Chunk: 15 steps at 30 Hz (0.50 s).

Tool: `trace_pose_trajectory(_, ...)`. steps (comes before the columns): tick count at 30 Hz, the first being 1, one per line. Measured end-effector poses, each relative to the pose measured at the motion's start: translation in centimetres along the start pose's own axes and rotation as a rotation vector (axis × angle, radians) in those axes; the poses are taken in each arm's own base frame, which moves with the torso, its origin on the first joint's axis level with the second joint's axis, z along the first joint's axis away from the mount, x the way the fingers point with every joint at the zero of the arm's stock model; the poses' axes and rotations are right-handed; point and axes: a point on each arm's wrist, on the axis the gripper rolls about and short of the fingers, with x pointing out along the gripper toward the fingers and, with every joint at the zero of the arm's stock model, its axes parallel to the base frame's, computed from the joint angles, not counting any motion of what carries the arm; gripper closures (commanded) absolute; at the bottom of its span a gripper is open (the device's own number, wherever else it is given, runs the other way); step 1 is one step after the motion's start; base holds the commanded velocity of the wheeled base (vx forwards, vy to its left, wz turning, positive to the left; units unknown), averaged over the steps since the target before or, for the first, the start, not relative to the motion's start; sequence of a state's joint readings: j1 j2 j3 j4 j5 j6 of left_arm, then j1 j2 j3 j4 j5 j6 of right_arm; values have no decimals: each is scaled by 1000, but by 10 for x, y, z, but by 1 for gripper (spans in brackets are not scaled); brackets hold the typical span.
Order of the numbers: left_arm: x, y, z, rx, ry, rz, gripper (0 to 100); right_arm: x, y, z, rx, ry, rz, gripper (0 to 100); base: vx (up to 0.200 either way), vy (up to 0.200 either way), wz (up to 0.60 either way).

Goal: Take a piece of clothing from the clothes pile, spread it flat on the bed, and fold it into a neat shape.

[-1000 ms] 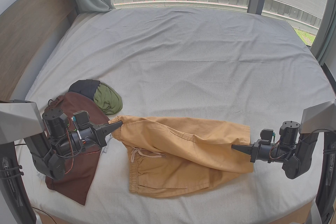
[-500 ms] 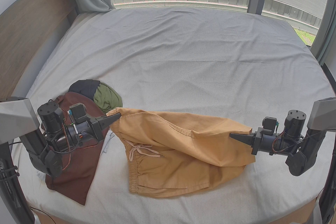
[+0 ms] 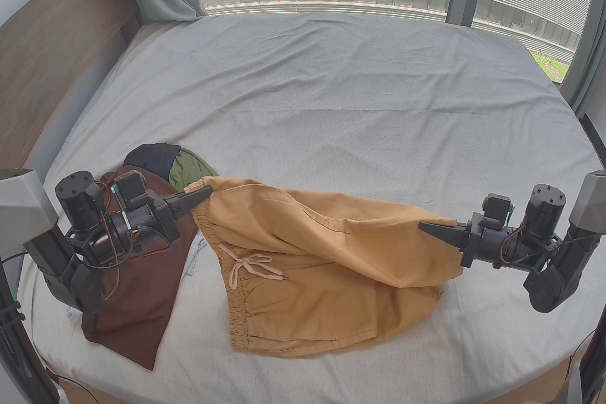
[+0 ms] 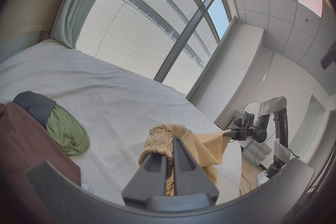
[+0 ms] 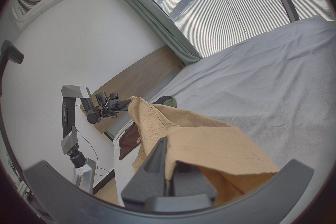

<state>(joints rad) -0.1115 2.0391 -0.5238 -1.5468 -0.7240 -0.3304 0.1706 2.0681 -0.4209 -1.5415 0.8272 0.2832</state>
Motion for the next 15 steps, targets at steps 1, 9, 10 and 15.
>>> trace_pose_trajectory(1, 0, -1, 2, -1, -5, -2, 100, 0, 1, 1, -4, -3, 2, 100, 0, 0, 0)
trace_pose_trajectory(9, -3, -10, 13, 3, -32, -17, 100, -2, 9, 11, -16, -26, 13, 100, 0, 0, 0)
trace_pose_trajectory(10, -3, -10, 14, 6, -35, -19, 100, -3, 10, 12, -18, -30, 14, 100, 0, 0, 0)
trace_pose_trajectory(15, -5, -15, 20, 18, -49, -26, 100, -5, 15, 20, -26, -50, 20, 100, 0, 0, 0)
